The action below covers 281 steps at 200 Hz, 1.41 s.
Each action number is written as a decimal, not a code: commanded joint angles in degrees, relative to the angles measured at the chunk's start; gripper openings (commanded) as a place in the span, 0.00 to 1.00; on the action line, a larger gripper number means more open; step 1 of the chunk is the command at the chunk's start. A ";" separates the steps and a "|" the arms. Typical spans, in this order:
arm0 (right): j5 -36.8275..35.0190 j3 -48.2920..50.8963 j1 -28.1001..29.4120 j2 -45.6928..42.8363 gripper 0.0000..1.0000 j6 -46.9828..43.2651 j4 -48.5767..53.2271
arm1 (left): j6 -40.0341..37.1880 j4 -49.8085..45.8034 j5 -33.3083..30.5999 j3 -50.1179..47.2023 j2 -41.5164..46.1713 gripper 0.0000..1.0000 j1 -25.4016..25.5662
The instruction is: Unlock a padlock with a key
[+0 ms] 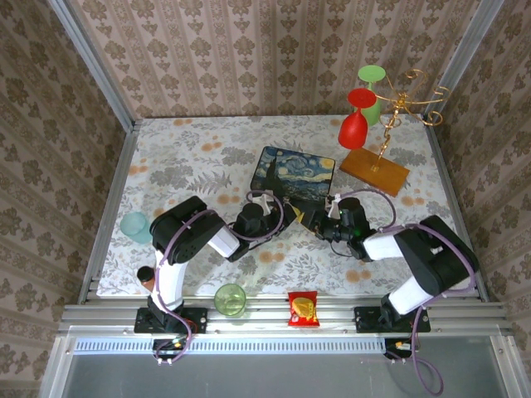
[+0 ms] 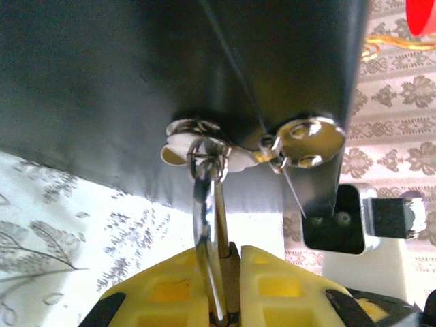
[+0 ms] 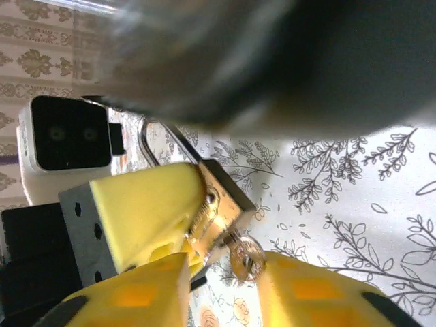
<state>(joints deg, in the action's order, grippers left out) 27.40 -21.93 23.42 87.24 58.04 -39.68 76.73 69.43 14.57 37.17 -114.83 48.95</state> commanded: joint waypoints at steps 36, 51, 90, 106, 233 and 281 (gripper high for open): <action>-14.54 -4.51 1.03 -18.38 0.50 -24.59 36.48 | -0.52 5.89 3.93 -1.84 4.15 0.00 -0.15; -14.44 -5.51 1.13 -17.80 0.48 -26.85 38.78 | -0.36 5.90 4.23 -1.66 4.17 0.00 -0.15; -17.78 -7.26 5.25 -15.61 0.37 -34.63 38.68 | 0.47 5.89 4.91 -1.66 4.08 0.00 -0.44; -18.14 -8.91 5.45 -13.83 0.35 -35.87 38.68 | 1.05 5.86 5.12 -1.75 3.91 0.00 -0.52; -40.70 -17.44 18.77 -1.40 0.20 -48.57 36.25 | 3.60 5.81 5.73 -2.37 5.00 0.00 0.09; -27.35 -15.55 14.92 -1.40 0.09 -45.11 32.08 | 3.01 5.75 2.79 -4.87 6.53 0.12 0.18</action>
<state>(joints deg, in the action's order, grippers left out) -8.03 -37.56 40.93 85.97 10.57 -1.93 79.96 69.89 17.54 33.76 -112.64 48.77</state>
